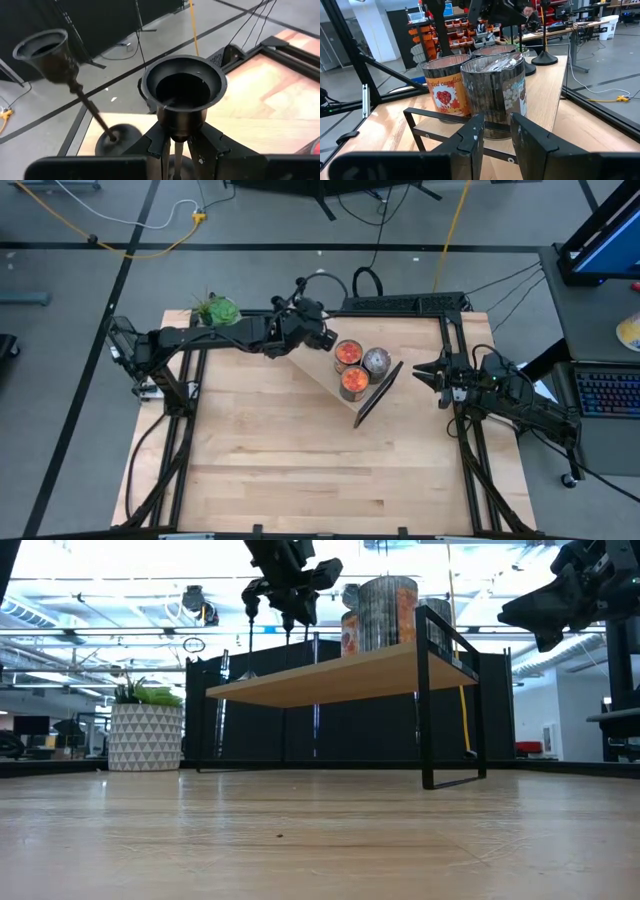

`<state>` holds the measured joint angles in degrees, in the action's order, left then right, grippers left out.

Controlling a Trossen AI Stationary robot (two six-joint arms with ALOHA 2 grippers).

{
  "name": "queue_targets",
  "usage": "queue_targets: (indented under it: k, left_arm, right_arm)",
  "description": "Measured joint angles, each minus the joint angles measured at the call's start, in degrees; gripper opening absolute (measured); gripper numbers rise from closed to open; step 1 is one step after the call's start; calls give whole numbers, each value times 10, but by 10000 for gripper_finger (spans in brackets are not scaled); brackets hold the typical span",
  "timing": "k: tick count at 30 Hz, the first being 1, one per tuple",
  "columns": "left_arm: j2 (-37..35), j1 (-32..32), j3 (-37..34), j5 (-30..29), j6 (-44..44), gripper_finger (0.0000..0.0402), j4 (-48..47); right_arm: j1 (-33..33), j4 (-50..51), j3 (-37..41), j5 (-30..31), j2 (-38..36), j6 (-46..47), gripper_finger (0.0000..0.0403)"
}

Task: Pick & Place candle stick holders
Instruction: Put the black candle holder on the shelf

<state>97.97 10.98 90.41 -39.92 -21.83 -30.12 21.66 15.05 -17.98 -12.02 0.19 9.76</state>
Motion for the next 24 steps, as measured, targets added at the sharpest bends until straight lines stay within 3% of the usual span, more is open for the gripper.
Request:
queue_targets:
  k: [24]
  left_arm:
    - [-11,-1,0,3,-9,69,-18]
  right_arm:
    - [0,0,0,0,0,0,91]
